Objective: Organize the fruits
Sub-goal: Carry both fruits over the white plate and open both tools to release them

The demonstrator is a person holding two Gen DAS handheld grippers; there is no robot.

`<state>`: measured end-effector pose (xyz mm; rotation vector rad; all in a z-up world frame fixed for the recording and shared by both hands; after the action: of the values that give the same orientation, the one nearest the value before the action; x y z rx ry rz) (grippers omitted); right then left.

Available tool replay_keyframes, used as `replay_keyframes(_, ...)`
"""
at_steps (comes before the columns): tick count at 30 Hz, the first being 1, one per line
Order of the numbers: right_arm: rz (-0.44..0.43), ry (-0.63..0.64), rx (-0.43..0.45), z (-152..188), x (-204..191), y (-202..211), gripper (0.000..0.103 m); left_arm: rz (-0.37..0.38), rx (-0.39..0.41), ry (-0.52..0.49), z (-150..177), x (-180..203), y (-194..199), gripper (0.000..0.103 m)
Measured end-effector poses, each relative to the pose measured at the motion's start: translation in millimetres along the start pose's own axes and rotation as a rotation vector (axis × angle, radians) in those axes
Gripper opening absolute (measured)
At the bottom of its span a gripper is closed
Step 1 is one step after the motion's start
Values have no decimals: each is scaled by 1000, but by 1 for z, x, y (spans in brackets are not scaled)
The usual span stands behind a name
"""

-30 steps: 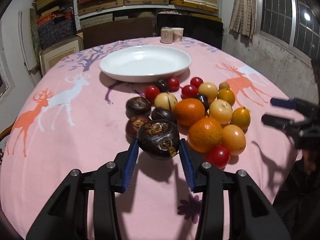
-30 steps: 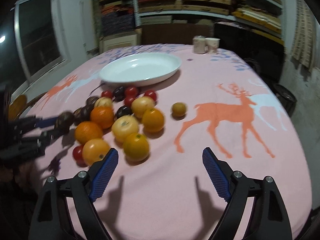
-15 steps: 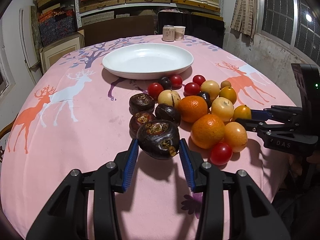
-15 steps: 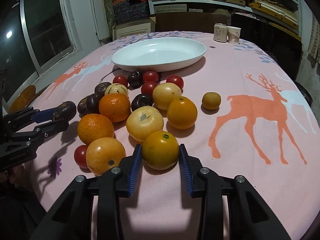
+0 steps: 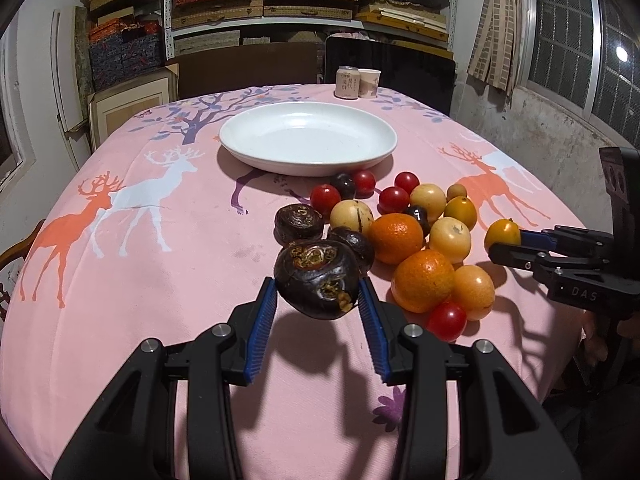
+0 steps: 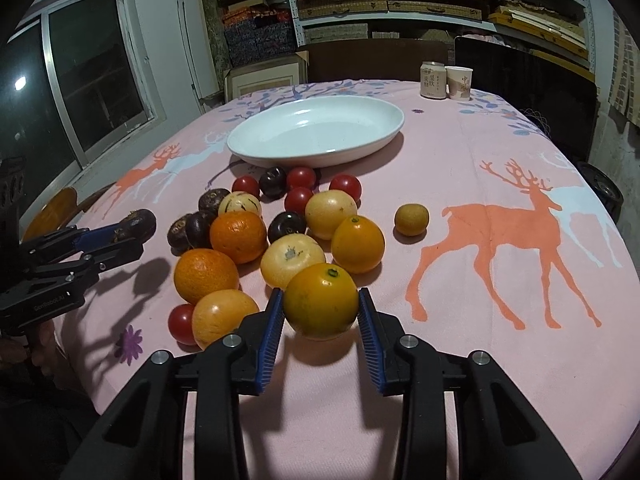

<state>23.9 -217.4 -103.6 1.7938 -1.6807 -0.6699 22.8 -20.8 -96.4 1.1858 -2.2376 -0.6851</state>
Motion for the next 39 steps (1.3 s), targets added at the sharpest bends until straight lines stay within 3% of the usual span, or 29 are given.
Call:
replay_keyframes(8,-11,2,31,-25,2,5,37,12,35,36,-26,-17,5,41)
replay_keyframes(15,16,26,100,-102,8,-5,37,8,76,14,-96,-36,-7,41)
replay_keyframes(22,3,29,75,-197,5,-75,37,35,-16,59,-169,-75,-85,41)
replay_keyframes(27,-72,-23,-40,-241,-6,-158,37,20,-101,88,-196,-111,-159,41)
replay_keyframes(32,-81,-23,-114,-256,-24,-214,39,17,-152,107,-208,-133,-206,39)
replay_keyframes(33,-81,-29,-120,-256,-25,-219,48,8,-155,101,-209,-134,-210,41)
replay_keyframes(35,-46,-41,-95,-260,-23,-218,60,-2,-151,103,-209,-137,-208,42)
replay_keyframes(39,-60,-54,-43,-259,-16,-189,60,-9,-112,95,-204,-132,-179,54)
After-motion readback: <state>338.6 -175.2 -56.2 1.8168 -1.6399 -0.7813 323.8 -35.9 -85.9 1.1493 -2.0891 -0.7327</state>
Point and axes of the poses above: each gripper's, at about its wrist camera, not at the fingertips, and y roughly against the way its jaws point, x to its right, z to its underside, the point moved 7 cm from there along -y, roughly the way its jaws point, and after that the axes turned 15 degrees about z, right-handed, at the moved point
